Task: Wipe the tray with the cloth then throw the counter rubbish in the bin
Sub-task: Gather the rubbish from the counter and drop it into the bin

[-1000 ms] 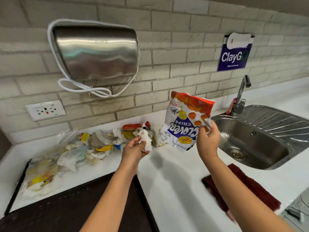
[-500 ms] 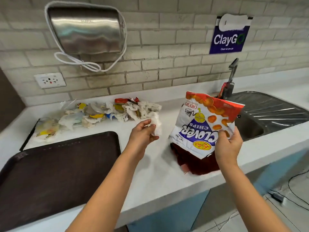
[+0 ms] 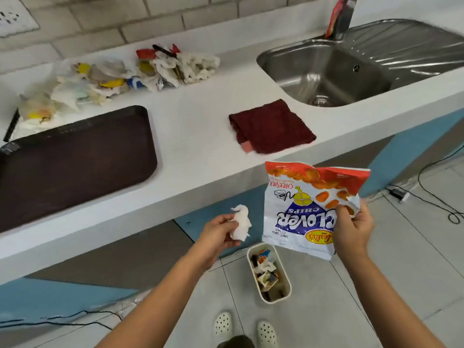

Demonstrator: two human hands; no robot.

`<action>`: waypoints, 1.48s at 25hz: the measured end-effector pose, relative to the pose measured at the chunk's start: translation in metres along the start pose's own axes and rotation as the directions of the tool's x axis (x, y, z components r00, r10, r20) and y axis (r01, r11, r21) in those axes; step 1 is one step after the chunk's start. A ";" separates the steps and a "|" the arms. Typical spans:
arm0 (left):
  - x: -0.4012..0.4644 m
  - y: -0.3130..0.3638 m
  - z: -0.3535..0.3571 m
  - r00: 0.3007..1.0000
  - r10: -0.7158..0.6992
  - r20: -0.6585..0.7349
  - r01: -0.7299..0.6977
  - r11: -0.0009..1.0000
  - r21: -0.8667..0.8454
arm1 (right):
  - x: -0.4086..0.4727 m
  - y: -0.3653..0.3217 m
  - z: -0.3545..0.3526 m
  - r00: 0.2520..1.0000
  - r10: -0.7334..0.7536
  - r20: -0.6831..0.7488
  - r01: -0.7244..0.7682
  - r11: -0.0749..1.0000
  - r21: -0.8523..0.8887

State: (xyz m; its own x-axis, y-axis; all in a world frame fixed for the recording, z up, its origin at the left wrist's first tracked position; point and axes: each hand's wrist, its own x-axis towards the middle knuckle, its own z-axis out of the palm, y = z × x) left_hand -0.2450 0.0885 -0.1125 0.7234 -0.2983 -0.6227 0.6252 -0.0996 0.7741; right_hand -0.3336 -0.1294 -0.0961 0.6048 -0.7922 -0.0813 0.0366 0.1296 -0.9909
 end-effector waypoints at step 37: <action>0.371 -0.375 0.008 0.984 -0.146 -0.100 0.175 0.706 0.686 | -0.004 0.628 -0.053 0.486 0.828 0.281 0.331 0.123 -0.935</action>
State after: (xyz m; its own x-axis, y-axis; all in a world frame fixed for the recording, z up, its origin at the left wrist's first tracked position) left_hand -0.2129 0.0080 -0.6327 0.6500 -0.1841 -0.7373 0.3668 -0.7737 0.5166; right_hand -0.3553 -0.0763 -0.7239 0.5476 -0.1103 -0.8294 -0.5392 -0.8045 -0.2491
